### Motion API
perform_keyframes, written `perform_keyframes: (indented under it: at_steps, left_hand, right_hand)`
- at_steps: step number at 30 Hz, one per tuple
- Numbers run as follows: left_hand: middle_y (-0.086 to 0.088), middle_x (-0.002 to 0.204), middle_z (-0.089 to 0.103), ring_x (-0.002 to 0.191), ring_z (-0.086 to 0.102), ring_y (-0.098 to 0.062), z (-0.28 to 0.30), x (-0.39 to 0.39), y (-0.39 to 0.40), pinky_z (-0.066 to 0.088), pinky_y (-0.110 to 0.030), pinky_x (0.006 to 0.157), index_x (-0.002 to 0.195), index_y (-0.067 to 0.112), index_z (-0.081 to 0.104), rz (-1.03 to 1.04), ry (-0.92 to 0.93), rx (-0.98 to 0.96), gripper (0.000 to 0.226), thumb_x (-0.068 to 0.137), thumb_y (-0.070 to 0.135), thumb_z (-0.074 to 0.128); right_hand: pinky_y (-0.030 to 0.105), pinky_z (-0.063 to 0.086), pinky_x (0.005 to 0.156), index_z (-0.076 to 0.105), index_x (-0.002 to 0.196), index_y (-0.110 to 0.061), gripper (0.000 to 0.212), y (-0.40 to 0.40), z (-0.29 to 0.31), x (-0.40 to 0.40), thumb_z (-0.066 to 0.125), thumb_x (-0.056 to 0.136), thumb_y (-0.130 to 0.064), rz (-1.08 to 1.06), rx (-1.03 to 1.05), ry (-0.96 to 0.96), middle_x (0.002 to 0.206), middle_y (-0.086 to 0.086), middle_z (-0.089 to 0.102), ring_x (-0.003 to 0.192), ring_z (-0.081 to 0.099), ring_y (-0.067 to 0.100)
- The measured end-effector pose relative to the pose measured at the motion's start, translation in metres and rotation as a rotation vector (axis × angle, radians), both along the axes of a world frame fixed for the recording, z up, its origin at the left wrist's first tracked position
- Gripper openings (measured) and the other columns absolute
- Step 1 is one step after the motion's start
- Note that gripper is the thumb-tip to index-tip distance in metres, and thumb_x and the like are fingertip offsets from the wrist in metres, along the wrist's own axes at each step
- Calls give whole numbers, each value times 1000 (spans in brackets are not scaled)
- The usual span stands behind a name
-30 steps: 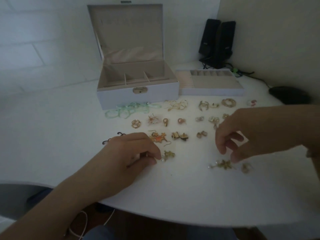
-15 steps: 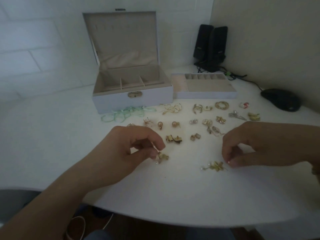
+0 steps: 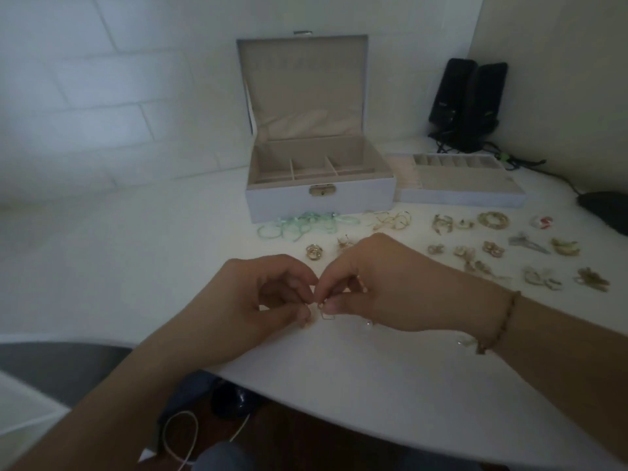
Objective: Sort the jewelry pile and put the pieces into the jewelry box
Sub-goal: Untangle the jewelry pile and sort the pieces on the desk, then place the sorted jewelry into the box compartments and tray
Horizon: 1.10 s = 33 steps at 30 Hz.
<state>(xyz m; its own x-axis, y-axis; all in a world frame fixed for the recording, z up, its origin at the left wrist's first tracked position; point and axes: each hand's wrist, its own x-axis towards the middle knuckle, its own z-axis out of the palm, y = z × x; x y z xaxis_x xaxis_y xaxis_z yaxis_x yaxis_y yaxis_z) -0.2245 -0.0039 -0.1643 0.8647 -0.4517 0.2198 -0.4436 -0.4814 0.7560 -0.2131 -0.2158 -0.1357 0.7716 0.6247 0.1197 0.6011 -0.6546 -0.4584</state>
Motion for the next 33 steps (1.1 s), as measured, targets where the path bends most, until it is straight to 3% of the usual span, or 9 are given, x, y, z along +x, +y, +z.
perform_keyframes:
  at_steps: [3,6,8,12,15,19,27,30,33]
  left_hand:
    - [11,89,74,84,72,-12,-6,1,1,59,-33,81,103,27,69,3,-14,3,34,80,4,78]
    - [15,89,71,81,68,-13,-8,2,-1,56,-29,74,97,36,71,1,-109,38,21,77,30,75]
    - [16,90,68,80,65,-12,-9,3,-3,53,-26,70,96,35,72,-35,-172,90,21,78,44,68]
    - [18,102,65,84,64,-7,-14,2,-11,47,-13,72,102,31,75,-147,-244,168,22,86,43,65]
    - [20,103,63,90,62,1,-18,1,-15,45,-9,78,101,31,76,-182,-292,232,23,89,43,61]
    - [18,99,63,86,60,3,-18,-1,-17,49,-16,79,94,28,75,-202,-384,306,18,91,36,59]
    - [9,104,64,92,62,-5,-20,0,-25,53,-26,79,101,23,73,-305,-481,316,15,95,29,60]
    - [8,109,64,93,63,-9,-14,1,-22,54,-29,76,105,23,72,-326,-564,363,21,95,39,61]
    - [15,113,62,99,62,-8,6,16,-5,55,-30,80,105,31,72,-164,-651,364,28,92,52,58]
  right_hand:
    - [3,38,67,74,99,-29,17,-8,2,0,71,83,-22,8,27,1,67,-29,57,73,57,-11]
    - [4,39,67,71,101,-31,22,-33,21,1,67,86,-16,28,46,-18,86,-21,68,77,61,2]
    - [6,41,69,67,109,-37,23,-51,30,-1,64,88,-27,88,-74,-55,101,-24,64,81,59,4]
    - [20,48,82,50,120,-47,32,-64,8,-18,47,89,-54,102,-371,-187,126,-29,45,103,53,-6]
    - [27,53,63,52,115,-43,24,-70,-16,-33,47,91,-47,96,-332,-271,122,-20,50,95,58,1]
    - [25,52,63,57,99,-33,11,-96,-23,-40,48,95,-37,73,-240,-300,110,-18,55,89,59,3]
    - [26,44,45,61,76,-21,33,-132,-38,-45,43,97,-39,88,-327,-577,76,-4,59,55,53,15]
    - [25,40,44,59,74,-23,33,-129,-32,-43,48,94,-46,103,-318,-570,72,-6,58,54,51,14]
    - [21,45,46,66,83,-26,32,-121,-15,-39,49,91,-52,47,-282,-572,77,-8,64,59,58,12]
